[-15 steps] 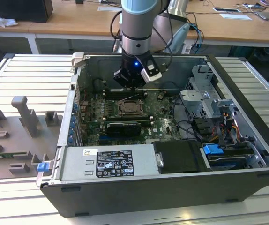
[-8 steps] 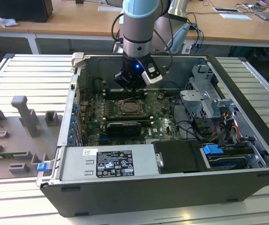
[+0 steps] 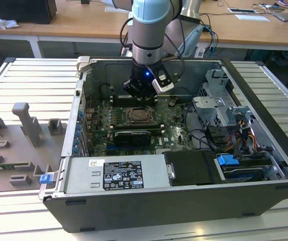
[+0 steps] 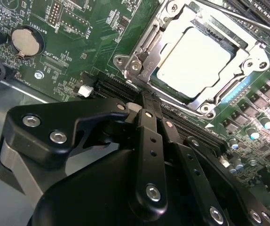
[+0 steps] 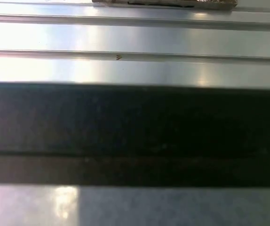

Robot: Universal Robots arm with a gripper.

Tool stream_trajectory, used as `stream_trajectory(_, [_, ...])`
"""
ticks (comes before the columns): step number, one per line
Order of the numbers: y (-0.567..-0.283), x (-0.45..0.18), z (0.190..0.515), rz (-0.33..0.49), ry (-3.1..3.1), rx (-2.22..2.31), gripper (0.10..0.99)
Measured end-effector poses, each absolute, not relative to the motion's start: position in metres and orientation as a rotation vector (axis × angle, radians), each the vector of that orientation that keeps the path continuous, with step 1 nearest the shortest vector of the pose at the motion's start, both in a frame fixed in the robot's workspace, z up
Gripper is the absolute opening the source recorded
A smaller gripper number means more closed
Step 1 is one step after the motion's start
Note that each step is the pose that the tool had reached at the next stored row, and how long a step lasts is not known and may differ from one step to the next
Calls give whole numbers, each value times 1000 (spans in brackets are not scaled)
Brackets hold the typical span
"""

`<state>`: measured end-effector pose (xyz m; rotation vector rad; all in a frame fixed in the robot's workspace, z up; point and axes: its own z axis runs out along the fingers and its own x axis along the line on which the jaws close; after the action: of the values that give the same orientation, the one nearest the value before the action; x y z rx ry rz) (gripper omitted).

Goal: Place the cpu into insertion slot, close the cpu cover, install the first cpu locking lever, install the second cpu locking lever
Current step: 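Install the first cpu locking lever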

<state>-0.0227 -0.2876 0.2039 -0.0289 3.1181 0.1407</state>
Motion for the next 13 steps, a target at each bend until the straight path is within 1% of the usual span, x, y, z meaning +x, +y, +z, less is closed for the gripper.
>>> stream_trajectory(13, [-288, -22, 202, 132, 3118, -29, 106])
